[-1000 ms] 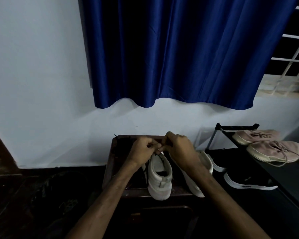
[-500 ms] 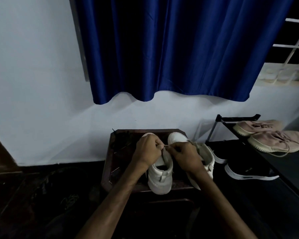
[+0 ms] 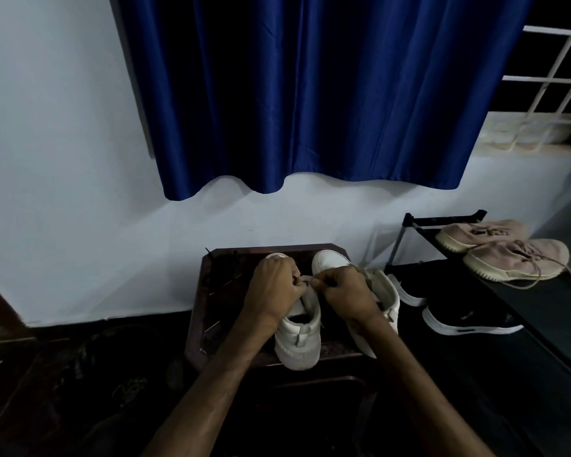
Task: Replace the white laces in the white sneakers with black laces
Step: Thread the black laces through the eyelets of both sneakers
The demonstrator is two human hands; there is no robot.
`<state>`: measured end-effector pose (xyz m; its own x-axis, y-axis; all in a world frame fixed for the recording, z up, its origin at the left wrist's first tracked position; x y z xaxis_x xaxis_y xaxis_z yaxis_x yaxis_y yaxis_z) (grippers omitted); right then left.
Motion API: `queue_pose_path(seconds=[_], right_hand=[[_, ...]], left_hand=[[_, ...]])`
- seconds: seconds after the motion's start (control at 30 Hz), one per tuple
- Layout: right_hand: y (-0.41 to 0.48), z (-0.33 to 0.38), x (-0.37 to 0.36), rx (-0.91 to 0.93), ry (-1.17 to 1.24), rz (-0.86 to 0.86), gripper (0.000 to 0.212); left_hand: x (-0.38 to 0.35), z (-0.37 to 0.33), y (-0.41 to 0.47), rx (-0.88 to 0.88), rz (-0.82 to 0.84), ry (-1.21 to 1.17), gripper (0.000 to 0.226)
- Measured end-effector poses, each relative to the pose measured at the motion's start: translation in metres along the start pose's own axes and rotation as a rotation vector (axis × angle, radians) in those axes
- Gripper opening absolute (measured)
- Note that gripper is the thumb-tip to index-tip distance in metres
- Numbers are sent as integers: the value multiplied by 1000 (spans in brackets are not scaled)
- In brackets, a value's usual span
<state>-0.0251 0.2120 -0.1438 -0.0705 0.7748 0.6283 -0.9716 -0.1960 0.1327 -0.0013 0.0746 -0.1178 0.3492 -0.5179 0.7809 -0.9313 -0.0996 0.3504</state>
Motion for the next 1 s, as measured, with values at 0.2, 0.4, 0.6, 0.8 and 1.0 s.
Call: queue_pose_path(seconds=[0.2, 0.4, 0.6, 0.8, 1.0], right_hand=[[-1, 1, 1, -6, -38, -13, 13], [-5, 9, 1, 16, -107, -52, 12], [-11, 12, -12, 30, 42, -130, 8], [-18, 18, -34, 12, 158, -194, 21], [-26, 10, -57, -141, 457, -260, 33]], left_hand=[[-4, -7, -2, -62, -1, 158, 15], [-7, -5, -6, -142, 56, 277, 22], [4, 6, -9, -264, 40, 237, 18], [6, 45, -7, -109, 49, -108, 4], [9, 61, -14, -49, 68, -214, 34]])
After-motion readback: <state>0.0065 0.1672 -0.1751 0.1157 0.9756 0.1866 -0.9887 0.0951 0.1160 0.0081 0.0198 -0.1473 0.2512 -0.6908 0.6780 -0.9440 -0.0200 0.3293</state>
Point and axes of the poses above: each hand's wrist, its own y-axis towards the middle knuckle, its own x-axis out of the back of the hand, z = x × y, the point moved 6 cm from there along y, towards the middle knuckle, and after that the axes turned 2 degrees about x, right-handed, at the moved point
